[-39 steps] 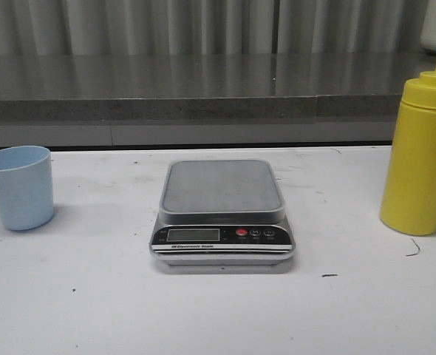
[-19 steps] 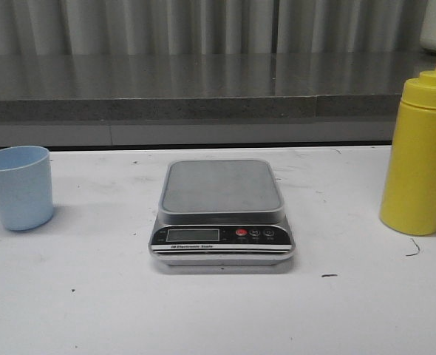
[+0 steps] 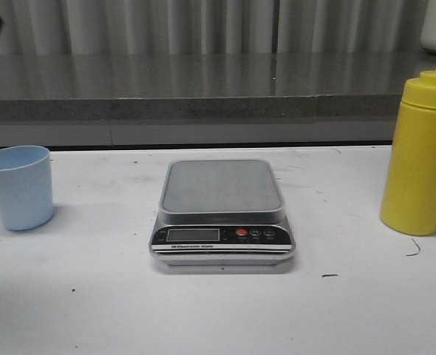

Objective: Pour seasoning into cup on scale with both arms
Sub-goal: 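Lower the left gripper onto the light-blue cup and grasp its rim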

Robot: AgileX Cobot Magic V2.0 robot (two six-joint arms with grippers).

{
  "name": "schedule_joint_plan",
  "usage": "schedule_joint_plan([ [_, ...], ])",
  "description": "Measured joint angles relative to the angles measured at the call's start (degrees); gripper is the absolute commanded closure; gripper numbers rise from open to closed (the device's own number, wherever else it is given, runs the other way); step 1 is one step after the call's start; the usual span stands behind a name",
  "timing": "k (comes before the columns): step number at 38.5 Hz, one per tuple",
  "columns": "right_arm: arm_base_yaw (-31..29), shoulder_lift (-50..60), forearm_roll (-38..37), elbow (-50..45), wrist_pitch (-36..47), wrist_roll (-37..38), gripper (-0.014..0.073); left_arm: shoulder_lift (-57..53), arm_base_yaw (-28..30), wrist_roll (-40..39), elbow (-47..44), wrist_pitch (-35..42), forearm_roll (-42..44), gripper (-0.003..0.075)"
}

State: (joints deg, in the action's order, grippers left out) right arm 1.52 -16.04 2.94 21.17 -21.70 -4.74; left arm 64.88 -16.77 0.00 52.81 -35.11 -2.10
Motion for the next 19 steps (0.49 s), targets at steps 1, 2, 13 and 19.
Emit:
schedule_joint_plan([
  [1, 0.00, 0.00, 0.00, 0.00, 0.00, 0.00, -0.0015, 2.55, -0.75, 0.00, 2.24, -1.90, 0.00, 0.0040],
  [2, 0.00, 0.00, 0.00, 0.00, 0.00, 0.00, -0.0015, 4.58, -1.10, 0.00, 4.02, -3.88, 0.00, 0.0040],
  [13, 0.00, 0.00, 0.00, 0.00, 0.00, 0.00, -0.0015, 22.26, -1.70, -1.87, 20.35, -20.37, 1.51, 0.0041],
  [19, 0.00, 0.00, 0.09, 0.00, 0.00, 0.00, -0.0015, 29.32, -1.70, -2.67, 25.31, -21.75, 3.21, 0.0041],
])
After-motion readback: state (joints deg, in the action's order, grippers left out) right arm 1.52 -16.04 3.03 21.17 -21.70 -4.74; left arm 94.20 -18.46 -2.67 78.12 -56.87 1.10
